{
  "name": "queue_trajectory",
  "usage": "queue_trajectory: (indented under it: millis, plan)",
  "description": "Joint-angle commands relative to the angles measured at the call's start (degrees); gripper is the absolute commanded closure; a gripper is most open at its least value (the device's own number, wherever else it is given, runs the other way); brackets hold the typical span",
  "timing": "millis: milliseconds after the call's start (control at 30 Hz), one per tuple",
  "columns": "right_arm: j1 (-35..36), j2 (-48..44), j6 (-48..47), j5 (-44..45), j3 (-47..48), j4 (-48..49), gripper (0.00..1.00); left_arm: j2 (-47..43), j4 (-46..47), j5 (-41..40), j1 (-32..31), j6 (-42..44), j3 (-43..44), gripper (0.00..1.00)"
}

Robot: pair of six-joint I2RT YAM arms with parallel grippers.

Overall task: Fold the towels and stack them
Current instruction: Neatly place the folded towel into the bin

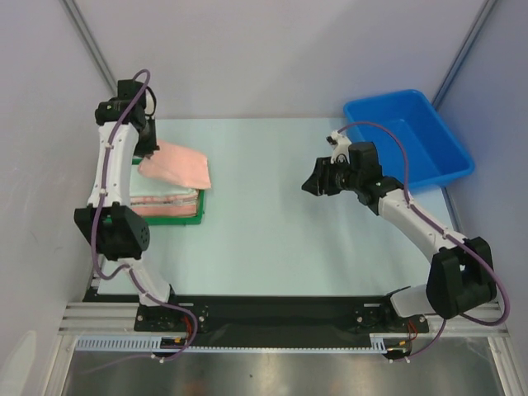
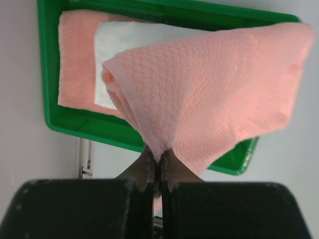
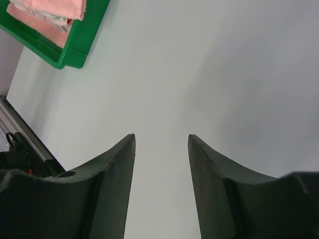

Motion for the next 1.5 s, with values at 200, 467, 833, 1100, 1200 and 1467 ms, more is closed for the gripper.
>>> queue_trajectory:
  millis: [200,467,833,1100,1200,1467]
  plan:
    - [0.1,4.0,-0.6,0.1,2.4,3.4,0.47,15.7,4.7,-14.0,4.7,2.7,7.7,1.00]
    - [0.5,8.5,-0.8,0.2,5.4,4.4,0.47,20.9,9.1,-16.2,8.6,0.4,3.1,1.00]
    - [0.6,10.7,-1.5,1.3,5.6,4.7,0.46,22.9,8.8,-16.6,10.0,-0.5,3.2,0.46]
    - [0.9,10.7,-1.5,1.9,5.8,3.6,0.45,16.7,10.2,-7.6,8.1,-2.5,2.1,0.32]
    - [1.7,10.7,-1.0,1.7,6.1,3.2,0.44,12.4,13.3,-2.0,6.5,-3.2,-1.7,0.32]
    - [3.1,10.2,0.1,1.9,5.9,2.6,0.44,6.0,24.3,14.1,5.0,-6.7,-24.1,0.34]
